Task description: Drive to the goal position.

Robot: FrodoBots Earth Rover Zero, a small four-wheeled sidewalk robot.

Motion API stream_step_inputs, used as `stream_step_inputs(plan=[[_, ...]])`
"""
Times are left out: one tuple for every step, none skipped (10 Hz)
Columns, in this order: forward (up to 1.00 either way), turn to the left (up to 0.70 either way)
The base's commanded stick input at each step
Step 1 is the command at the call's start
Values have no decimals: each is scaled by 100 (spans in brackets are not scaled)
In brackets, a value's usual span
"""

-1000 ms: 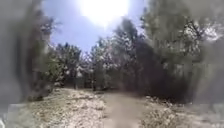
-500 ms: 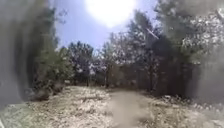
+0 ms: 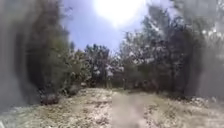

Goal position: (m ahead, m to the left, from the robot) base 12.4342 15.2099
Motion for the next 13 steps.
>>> stream_step_inputs(plan=[[85, 0], [85, 0], [85, 0], [85, 0], [85, 0], [85, 0], [85, 0], [85, 0], [85, 0], [85, 0], [85, 0], [85, 0], [85, 0]])
